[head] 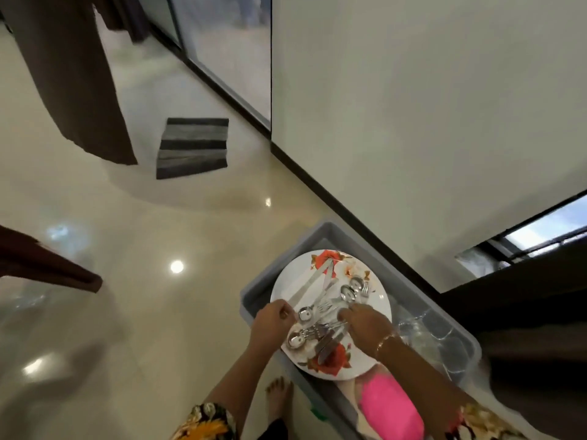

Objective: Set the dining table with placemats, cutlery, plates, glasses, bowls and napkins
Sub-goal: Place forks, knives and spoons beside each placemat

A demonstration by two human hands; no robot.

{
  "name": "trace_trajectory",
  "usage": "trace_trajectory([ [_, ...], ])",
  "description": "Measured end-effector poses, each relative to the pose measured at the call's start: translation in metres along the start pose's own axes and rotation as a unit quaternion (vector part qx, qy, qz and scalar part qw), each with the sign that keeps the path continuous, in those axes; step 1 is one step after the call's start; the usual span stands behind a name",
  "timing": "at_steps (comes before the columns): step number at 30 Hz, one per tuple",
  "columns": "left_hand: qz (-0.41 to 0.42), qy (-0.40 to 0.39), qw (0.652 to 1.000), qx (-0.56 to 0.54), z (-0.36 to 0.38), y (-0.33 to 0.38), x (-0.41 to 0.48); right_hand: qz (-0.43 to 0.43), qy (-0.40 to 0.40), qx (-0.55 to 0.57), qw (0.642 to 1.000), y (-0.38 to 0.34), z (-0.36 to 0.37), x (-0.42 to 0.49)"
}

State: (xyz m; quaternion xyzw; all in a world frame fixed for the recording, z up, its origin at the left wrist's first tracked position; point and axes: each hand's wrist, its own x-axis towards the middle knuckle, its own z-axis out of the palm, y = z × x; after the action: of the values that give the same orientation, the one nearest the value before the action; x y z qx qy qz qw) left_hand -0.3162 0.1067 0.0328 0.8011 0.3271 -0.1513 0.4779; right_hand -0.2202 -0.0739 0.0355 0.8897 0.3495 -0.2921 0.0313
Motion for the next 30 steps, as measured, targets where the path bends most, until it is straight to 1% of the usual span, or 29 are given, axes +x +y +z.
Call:
trace_trajectory([
  [4, -0.011, -0.015, 0.999, -0.047, 0.01, -0.013, 0.048, -0.061, -0.009, -0.103, 0.993, -0.002, -0.002, 0.074],
  [8, -0.005, -0.023, 0.993, -0.113, 0.017, -0.026, 0.073, -0.134, 0.01, -0.165, 0.977, -0.001, 0.004, 0.133],
  [10, -0.015, -0.015, 0.991, -0.135, 0.02, -0.031, 0.079, -0.148, 0.01, -0.183, 0.972, 0.004, 0.011, 0.152],
  [13, -0.035, 0.002, 0.986, -0.165, 0.028, -0.036, 0.085, -0.147, -0.003, -0.222, 0.964, 0.014, 0.022, 0.169],
  [16, -0.058, 0.022, 0.983, -0.173, 0.036, -0.039, 0.089, -0.152, 0.003, -0.232, 0.961, 0.027, 0.032, 0.175],
  [19, -0.069, 0.039, 0.983, -0.167, 0.043, -0.038, 0.092, -0.161, -0.009, -0.223, 0.961, 0.037, 0.033, 0.178],
  [22, -0.075, 0.042, 0.985, -0.151, 0.049, -0.037, 0.093, -0.176, -0.02, -0.239, 0.955, 0.045, 0.029, 0.179],
  [26, -0.077, 0.043, 0.985, -0.151, 0.055, -0.038, 0.093, -0.18, -0.055, -0.218, 0.958, 0.067, 0.028, 0.184],
  [30, -0.07, 0.048, 0.988, -0.131, 0.061, -0.038, 0.094, -0.194, -0.04, -0.186, 0.962, 0.078, 0.03, 0.181],
])
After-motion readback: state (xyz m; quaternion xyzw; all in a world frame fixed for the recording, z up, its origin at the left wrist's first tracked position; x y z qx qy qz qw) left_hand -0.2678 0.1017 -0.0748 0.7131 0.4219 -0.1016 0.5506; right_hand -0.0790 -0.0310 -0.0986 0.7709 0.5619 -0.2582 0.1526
